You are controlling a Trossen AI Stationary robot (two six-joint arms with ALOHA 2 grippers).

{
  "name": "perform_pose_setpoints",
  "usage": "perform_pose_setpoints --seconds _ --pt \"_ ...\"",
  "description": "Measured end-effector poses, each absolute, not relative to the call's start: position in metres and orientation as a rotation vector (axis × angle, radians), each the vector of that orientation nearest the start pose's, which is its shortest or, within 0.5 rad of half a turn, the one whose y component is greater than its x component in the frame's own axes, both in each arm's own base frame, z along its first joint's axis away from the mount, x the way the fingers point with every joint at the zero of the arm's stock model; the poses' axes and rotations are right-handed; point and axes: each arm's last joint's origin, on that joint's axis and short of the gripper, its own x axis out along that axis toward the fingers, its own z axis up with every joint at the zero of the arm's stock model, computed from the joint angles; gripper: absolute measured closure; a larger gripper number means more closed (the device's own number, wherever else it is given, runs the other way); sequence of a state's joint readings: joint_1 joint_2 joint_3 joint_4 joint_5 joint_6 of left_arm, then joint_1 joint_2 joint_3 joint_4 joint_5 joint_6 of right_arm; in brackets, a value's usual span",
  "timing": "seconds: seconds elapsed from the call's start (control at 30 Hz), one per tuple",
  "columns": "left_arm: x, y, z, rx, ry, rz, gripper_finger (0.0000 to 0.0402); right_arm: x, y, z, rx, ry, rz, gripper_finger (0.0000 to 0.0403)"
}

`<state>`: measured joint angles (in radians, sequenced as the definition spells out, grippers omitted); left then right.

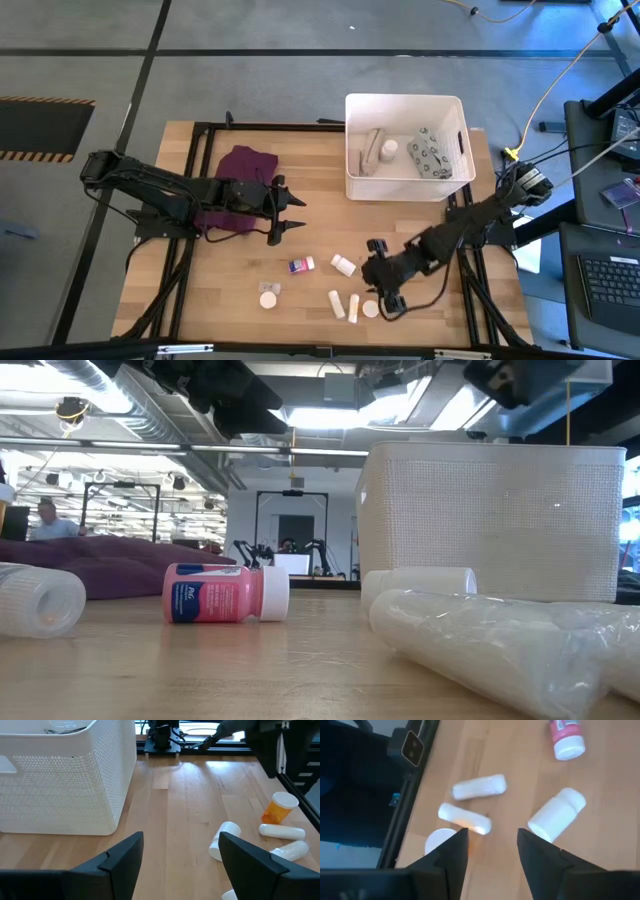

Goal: Pick & place medical supplies in basket/bin
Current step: Put the right orange pill bottle into the white bin

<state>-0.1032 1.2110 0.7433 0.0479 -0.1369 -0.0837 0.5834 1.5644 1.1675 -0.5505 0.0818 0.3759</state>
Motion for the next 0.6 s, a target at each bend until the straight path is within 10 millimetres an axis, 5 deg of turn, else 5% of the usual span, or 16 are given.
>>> perform_pose_setpoints --seconds 0.3,0.6 --pt "0.26 -0.023 0.254 -0.032 0.415 0.053 0.0151 0.265 0.209 0.239 0.181 0.967 0.264 0.0246" --pt "0.26 -0.023 0.254 -0.032 0.414 0.054 0.0151 0.264 0.214 0.24 0.203 0.963 0.291 0.0247"
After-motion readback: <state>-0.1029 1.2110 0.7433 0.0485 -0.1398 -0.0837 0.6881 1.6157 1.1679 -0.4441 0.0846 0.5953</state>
